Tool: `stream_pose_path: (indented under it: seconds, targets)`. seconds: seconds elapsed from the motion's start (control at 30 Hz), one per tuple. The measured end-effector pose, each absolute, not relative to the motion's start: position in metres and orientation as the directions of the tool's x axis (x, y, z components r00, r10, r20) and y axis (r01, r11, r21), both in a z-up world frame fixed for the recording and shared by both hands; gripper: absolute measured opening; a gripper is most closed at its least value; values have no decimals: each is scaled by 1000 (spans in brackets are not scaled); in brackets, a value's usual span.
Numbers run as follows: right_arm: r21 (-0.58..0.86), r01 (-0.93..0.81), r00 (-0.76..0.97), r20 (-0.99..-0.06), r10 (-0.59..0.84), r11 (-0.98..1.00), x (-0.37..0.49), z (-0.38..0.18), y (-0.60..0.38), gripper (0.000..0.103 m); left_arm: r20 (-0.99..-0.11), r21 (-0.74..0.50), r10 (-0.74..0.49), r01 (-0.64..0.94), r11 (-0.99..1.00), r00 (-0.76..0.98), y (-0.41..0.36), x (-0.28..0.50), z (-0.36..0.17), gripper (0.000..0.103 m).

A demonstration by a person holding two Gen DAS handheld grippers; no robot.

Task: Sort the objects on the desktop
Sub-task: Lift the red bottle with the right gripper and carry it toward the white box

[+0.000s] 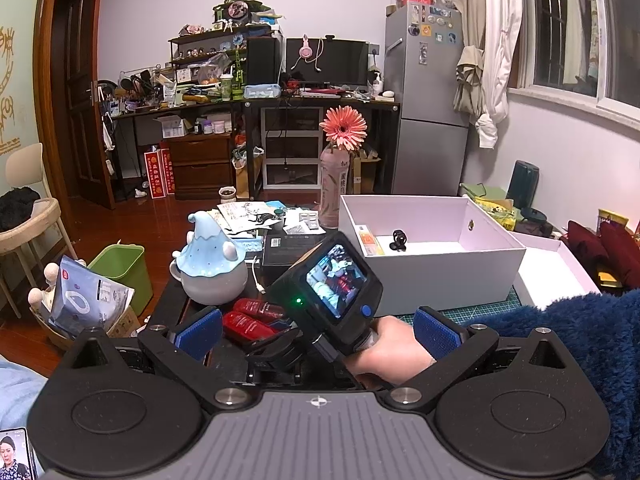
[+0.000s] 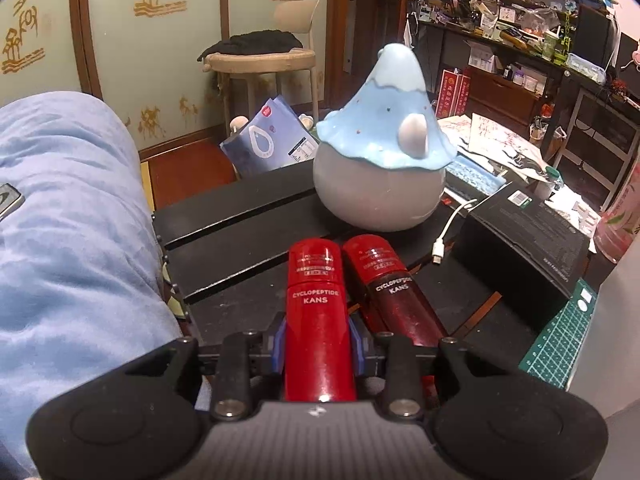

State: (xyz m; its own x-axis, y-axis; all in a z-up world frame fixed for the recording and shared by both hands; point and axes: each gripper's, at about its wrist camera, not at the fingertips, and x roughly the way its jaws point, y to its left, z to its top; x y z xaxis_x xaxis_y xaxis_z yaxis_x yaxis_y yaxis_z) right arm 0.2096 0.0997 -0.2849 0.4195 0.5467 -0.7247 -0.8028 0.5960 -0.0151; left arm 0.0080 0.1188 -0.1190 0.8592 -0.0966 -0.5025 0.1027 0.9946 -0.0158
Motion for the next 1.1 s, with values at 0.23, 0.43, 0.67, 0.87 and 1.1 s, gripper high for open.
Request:
stream_pose_path:
  seconds: [0.23,0.43,0.67,0.87,1.1]
  targets:
    - [-6,-795,430,-710,557,606,206,-273,88,29,-504,-6,-90,100,995,859,119,8,-121,103]
    - [-6,-784,450,-695,561,621,202,-258,74,29,-512,11,-81,101,995,855,116,8,-122,103]
    - [-21,-768,481,-678,556,640,195,-238,53,29,-521,29,-67,96,995,851,113,8,-122,103]
    - [-29,-742,519,-658,546,670,191,-216,32,29,-527,43,-57,93,995,848,110,8,-122,103]
    - [-41,-718,552,-642,533,695,186,-191,7,29,-554,48,-67,112,993,830,108,12,-123,103]
